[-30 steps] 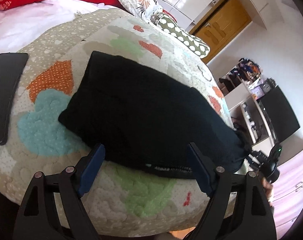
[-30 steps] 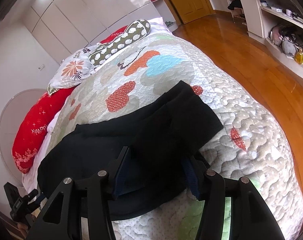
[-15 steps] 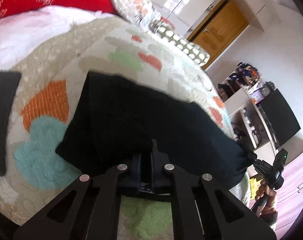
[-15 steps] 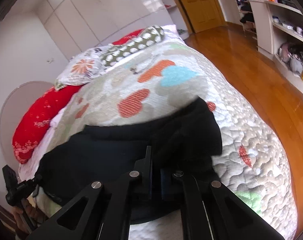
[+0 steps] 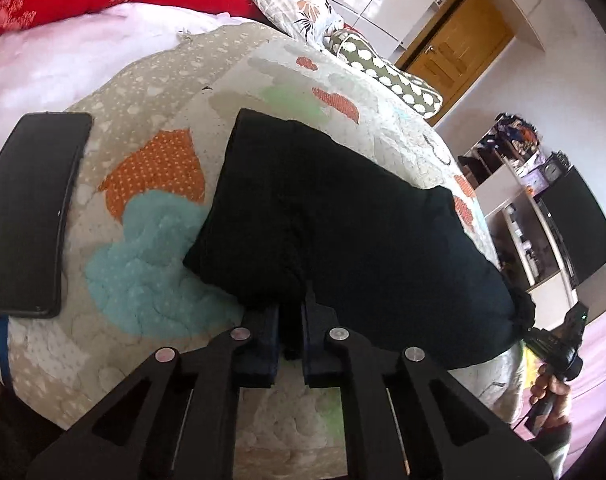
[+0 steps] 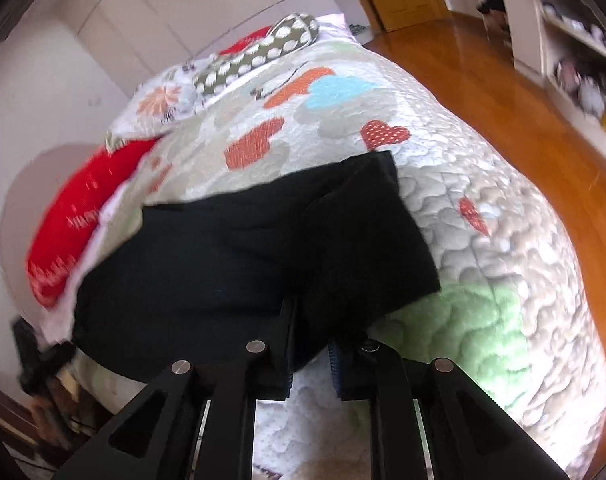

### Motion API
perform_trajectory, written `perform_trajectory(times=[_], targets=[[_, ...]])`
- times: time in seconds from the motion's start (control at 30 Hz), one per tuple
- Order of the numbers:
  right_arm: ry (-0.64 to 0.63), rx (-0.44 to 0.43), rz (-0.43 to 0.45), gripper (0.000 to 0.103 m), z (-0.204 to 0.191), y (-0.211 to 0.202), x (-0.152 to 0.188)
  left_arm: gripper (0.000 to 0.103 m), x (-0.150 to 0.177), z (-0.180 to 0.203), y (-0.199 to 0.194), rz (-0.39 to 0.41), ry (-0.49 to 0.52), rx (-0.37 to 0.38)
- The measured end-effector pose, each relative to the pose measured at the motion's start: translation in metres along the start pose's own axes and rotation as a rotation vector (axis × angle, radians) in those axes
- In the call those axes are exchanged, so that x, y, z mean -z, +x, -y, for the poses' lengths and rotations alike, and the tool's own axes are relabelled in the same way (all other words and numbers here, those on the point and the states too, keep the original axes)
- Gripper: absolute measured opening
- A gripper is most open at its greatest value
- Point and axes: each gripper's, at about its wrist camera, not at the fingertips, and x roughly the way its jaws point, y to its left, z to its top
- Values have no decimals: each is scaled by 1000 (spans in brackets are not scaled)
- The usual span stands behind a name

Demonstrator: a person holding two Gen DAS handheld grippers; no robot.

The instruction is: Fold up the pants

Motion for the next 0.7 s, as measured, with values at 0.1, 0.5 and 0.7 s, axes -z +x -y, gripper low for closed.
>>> perform_trajectory(times=[0.1, 0.5, 0.7], targets=[[-32, 136, 57, 44, -1, -25, -8, 31, -3, 2, -15, 29, 30, -55], [-388, -4, 62, 44, -104, 28, -47, 55, -35, 20, -32, 144, 103, -131], [-602, -88, -44, 46, -181, 121, -51, 58, -40, 36, 1, 76, 141, -138]])
